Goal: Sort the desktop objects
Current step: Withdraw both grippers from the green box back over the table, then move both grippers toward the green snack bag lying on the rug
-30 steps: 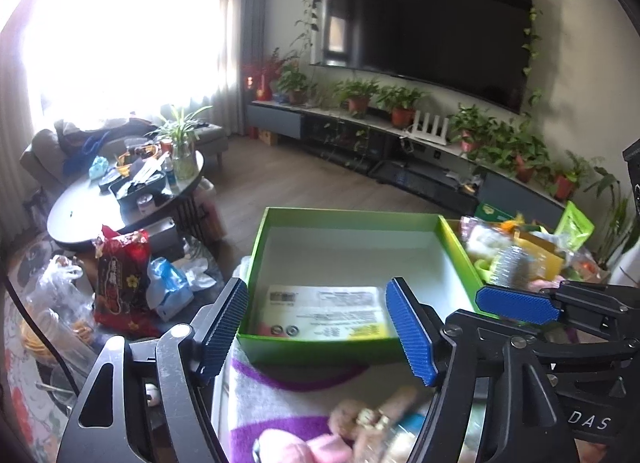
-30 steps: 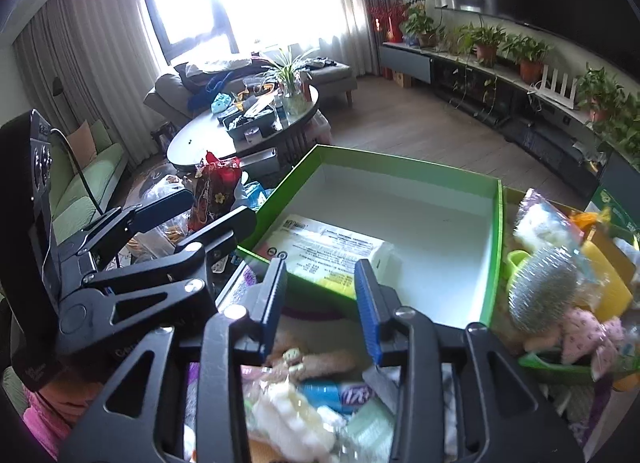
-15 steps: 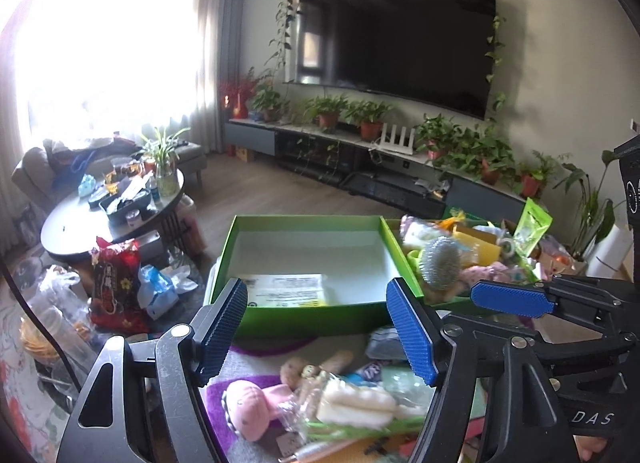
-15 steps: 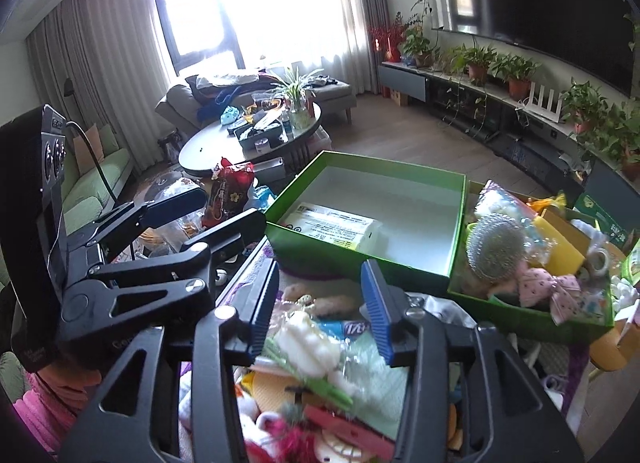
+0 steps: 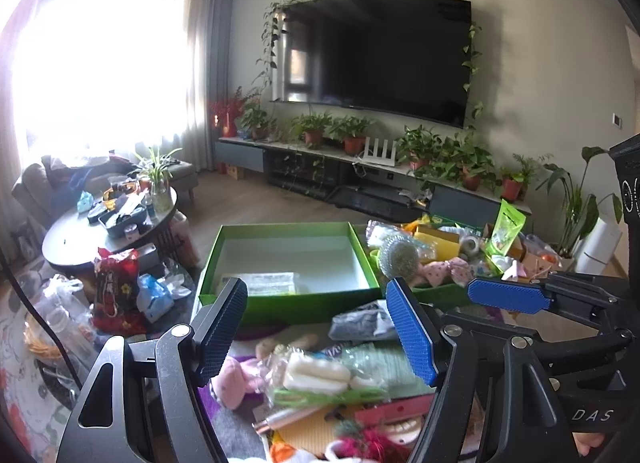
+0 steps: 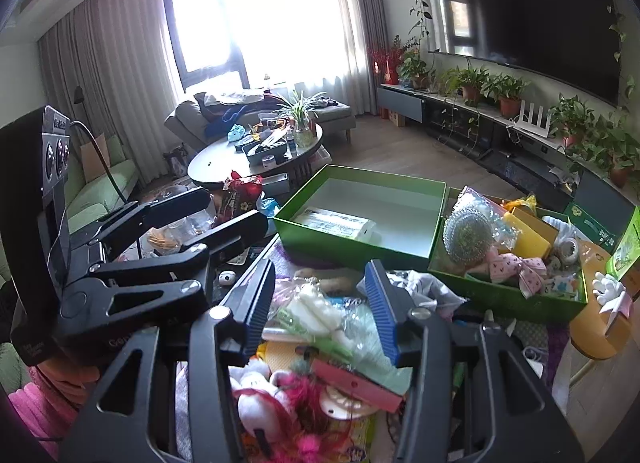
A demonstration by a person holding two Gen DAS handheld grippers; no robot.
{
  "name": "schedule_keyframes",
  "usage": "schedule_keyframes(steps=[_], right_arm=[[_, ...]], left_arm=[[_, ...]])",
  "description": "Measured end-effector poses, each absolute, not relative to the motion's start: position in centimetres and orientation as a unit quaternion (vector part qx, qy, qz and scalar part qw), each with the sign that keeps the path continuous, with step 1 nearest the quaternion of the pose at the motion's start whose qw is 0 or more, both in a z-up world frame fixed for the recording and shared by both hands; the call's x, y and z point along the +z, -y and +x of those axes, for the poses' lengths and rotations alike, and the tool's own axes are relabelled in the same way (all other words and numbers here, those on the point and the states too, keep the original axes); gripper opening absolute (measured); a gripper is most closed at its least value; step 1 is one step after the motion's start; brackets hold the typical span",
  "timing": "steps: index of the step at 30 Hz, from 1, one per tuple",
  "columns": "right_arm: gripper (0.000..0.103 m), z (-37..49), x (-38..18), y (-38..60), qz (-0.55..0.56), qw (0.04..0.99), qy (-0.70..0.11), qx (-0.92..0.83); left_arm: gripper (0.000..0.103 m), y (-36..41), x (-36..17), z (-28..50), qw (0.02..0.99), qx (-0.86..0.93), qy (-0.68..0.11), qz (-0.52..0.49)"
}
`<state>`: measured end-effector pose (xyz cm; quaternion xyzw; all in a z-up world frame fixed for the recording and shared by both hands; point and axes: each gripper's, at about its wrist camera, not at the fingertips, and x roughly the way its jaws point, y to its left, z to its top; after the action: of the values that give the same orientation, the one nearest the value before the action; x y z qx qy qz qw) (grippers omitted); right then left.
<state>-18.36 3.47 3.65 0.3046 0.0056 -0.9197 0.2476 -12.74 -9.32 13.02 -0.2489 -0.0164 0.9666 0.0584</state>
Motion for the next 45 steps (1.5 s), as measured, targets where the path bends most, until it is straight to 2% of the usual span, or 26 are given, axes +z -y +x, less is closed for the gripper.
schedule_keyframes(steps=[13,36,42,45], right_arm=[[0.047,-13.8,2.6,-5.5,0.296,0.260,-0.009,-0.919],[0.047,-8.9,-2.5,-10.4,0.317,0.274,0.013,-0.908],[0.054,-8.4,-4.1,-12.0,0.324,0.271,0.036,-0.906],[0.054,-8.4,-5.2,-12.6,0.336,0.271,0.049,-0.901]], left_arm=[[0.073,6.5,12.0,-8.8,0.066,0.964,0.006,-0.257],[0.073,1.5,7.7,-5.0,0.065,0.950,0.014,-0.306],[0.073,0.7,6.4,-4.8,0.078,0.945,0.023,-0.317],[0.073,0.5,5.4,-4.9,0.081,0.940,0.030,-0.329]])
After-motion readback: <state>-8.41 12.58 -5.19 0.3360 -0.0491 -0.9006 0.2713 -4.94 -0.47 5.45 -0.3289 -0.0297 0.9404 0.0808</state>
